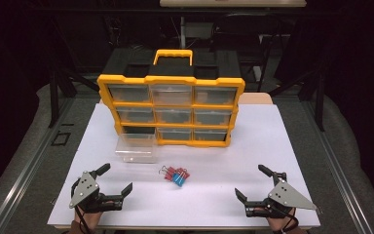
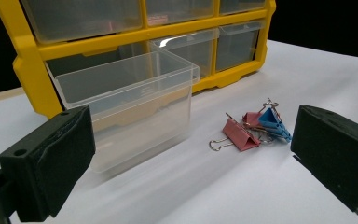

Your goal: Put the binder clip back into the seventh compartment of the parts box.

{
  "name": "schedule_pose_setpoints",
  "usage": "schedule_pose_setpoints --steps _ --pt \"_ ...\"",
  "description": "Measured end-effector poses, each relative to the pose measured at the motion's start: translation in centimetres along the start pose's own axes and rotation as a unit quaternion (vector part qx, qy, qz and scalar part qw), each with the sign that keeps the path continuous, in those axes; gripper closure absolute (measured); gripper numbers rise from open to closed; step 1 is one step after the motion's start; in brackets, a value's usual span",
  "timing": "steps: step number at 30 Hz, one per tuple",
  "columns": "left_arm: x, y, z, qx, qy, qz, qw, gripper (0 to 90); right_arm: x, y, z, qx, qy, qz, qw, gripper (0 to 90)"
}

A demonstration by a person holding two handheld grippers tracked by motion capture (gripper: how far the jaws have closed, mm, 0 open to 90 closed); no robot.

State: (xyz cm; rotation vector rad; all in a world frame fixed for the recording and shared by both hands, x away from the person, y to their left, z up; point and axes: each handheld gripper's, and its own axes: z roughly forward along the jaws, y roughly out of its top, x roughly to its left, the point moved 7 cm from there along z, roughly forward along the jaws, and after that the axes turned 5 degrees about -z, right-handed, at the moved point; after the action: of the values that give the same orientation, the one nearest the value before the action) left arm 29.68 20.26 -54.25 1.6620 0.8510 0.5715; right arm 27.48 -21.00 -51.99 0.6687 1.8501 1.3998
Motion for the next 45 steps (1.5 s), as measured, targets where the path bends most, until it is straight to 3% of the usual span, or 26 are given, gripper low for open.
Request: schedule_pose_setpoints --steps 5,12,31,45 --pt "-0.1 -0.2 0.3 0.011 -0.002 -0.005 0.9999 0.0 0.0 -0.1 0.1 0.003 0.004 -0.005 1.0000 0.0" --pt "-0.6 -0.3 1.0 0.027 -0.005 0.006 0.9996 0.0 0.1 -0.3 0.3 0.010 0.010 -0.003 0.9999 0.0" --pt "-1.4 -0.2 2.5 0.053 -0.014 -0.007 0.9985 0.0 0.3 -0.7 0.8 0.031 0.015 -0.005 0.9994 0.0" --pt "-3.1 -0.5 4.4 0.094 -0.039 -0.009 0.9948 0.0 0.5 -0.7 0.9 0.035 0.016 -0.005 0.9993 0.0"
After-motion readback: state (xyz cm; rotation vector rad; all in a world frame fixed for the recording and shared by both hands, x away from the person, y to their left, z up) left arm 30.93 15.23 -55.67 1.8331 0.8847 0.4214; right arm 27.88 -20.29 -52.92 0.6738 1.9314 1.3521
